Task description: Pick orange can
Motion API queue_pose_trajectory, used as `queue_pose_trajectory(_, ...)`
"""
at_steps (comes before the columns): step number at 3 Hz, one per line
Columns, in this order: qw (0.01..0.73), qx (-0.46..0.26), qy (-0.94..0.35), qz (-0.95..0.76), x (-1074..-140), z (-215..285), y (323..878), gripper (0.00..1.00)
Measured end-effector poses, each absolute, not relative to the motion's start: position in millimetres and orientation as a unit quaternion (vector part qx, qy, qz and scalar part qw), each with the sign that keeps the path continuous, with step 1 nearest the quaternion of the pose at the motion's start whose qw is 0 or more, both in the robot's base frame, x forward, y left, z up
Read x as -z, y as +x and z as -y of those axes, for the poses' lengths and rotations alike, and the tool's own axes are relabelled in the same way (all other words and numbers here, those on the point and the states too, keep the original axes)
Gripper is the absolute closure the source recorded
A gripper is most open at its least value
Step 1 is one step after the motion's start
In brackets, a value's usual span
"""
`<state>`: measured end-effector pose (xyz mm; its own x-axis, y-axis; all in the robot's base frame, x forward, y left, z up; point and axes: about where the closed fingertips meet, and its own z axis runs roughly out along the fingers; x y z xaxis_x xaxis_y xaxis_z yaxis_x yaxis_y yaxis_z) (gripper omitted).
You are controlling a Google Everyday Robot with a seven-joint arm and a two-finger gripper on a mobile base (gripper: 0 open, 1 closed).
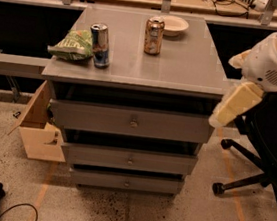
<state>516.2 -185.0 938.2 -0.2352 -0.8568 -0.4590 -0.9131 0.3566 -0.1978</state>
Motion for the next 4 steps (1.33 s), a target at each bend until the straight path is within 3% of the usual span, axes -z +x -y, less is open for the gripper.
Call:
queue_pose_trajectory(1,0.311,-0.12,-0.524,-0.784,-921.1,165.9,574.2,0.0)
queue_pose_trajectory(4,0.456,-0.215,-0.411,-0.76,-913.3,115.1,749.3,0.0)
